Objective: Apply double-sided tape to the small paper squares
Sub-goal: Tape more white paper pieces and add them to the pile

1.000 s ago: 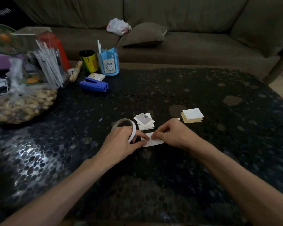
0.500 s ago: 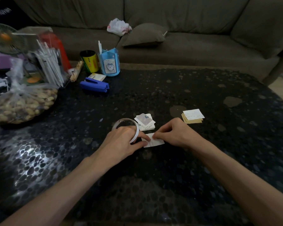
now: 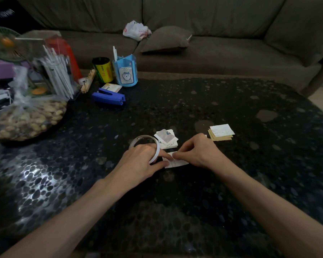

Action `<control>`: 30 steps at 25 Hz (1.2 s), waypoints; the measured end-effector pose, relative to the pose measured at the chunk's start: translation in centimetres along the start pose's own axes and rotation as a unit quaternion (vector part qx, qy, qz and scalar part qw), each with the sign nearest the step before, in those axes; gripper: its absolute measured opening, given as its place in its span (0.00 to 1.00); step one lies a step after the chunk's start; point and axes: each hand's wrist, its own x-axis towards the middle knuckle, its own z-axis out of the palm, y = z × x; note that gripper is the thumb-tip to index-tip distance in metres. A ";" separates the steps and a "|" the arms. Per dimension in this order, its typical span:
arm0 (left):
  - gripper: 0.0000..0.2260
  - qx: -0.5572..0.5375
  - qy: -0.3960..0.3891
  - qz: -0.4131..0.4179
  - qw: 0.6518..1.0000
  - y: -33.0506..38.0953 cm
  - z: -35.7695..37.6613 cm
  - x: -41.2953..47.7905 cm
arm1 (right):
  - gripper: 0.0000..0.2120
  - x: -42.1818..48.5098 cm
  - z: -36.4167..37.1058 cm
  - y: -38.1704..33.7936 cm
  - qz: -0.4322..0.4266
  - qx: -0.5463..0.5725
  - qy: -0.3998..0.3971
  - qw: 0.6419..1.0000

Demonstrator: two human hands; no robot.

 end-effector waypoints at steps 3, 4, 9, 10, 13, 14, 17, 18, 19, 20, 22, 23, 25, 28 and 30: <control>0.11 -0.001 -0.001 -0.001 1.000 0.1 -0.1 -0.1 | 0.08 0.0 0.1 -0.1 -0.003 -0.007 0.007 1.000; 0.12 0.003 -0.003 0.000 1.000 0.1 -0.1 0.0 | 0.08 0.0 0.1 -0.2 0.001 -0.005 0.009 1.000; 0.11 0.017 -0.009 0.012 1.000 0.0 -0.2 0.1 | 0.06 -0.1 -0.1 -0.2 0.015 0.006 0.013 1.000; 0.11 0.016 -0.009 0.013 1.000 0.1 -0.2 0.1 | 0.06 -0.1 -0.2 -0.2 0.020 0.011 0.014 1.000; 0.11 0.013 -0.007 0.014 1.000 0.1 -0.2 0.1 | 0.06 0.1 -0.5 -0.1 0.038 0.019 0.010 0.999; 0.11 0.009 -0.005 0.015 1.000 0.0 -0.1 0.1 | 0.06 0.1 -0.5 -0.1 0.038 0.017 0.009 0.999; 0.10 -0.002 0.001 0.016 1.000 -0.1 0.0 0.1 | 0.08 0.1 -0.4 -0.1 0.031 0.011 0.007 0.999; 0.11 -0.003 0.001 0.016 1.000 -0.1 0.0 0.1 | 0.09 0.1 -0.3 -0.1 0.028 0.006 0.008 1.000; 0.11 -0.003 0.001 0.016 1.000 -0.1 0.0 0.1 | 0.09 0.0 -0.2 -0.1 0.023 -0.003 0.008 1.000; 0.11 -0.004 0.002 0.016 1.000 -0.1 0.0 0.1 | 0.09 -0.1 -0.1 -0.1 0.017 -0.012 0.008 1.000; 0.10 -0.008 0.006 0.021 1.000 -0.2 0.0 0.0 | 0.09 -0.1 -0.1 0.0 0.007 -0.021 0.009 1.000; 0.10 -0.012 0.009 0.023 1.000 -0.2 0.1 0.0 | 0.09 -0.1 -0.1 0.0 0.007 -0.017 0.010 1.000; 0.10 -0.021 0.013 0.016 1.000 -0.2 0.2 -0.2 | 0.09 0.0 -0.2 -0.1 0.015 -0.003 0.005 1.000; 0.08 -0.049 0.022 -0.007 0.999 -0.2 0.0 -0.2 | 0.07 0.2 -0.7 -0.1 0.025 0.009 -0.013 1.000; 0.06 -0.067 0.019 -0.020 0.997 -0.2 0.0 -0.2 | 0.07 0.3 -1.1 0.1 0.030 0.015 -0.019 0.999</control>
